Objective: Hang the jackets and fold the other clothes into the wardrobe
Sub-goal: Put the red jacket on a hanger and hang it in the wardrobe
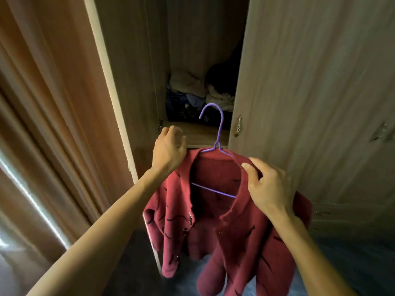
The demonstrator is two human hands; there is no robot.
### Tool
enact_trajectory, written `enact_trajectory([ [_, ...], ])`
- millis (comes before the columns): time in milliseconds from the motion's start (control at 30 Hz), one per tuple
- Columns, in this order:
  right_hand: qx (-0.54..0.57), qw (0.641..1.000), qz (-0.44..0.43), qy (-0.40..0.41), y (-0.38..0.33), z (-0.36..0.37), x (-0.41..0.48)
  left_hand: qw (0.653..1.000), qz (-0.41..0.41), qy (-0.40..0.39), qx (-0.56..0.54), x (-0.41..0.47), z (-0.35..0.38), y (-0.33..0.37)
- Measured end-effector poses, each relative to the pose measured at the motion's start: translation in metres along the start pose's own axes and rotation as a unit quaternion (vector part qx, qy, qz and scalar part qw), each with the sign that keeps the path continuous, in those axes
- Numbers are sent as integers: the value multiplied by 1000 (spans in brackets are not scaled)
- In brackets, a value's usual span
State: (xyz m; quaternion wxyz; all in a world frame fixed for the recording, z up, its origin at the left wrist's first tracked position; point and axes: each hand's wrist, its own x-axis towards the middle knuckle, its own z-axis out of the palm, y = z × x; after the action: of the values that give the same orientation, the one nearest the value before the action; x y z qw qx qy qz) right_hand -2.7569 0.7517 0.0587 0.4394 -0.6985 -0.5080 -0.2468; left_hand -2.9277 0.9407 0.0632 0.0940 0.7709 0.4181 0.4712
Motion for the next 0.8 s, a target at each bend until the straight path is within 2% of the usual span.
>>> enact_trajectory([
  [300,-32,999,18,37,68,5,45,988,-73,-114,-75,70,82,55],
  [433,-33,998,27,39,113,11,68,987,-25,-156,-27,106,132,81],
  [633,6,999,31,22,168,24,109,985,-21,-168,17,164,190,115],
  [800,-32,998,12,56,189,31,140,979,-83,-177,-55,211,215,132],
])
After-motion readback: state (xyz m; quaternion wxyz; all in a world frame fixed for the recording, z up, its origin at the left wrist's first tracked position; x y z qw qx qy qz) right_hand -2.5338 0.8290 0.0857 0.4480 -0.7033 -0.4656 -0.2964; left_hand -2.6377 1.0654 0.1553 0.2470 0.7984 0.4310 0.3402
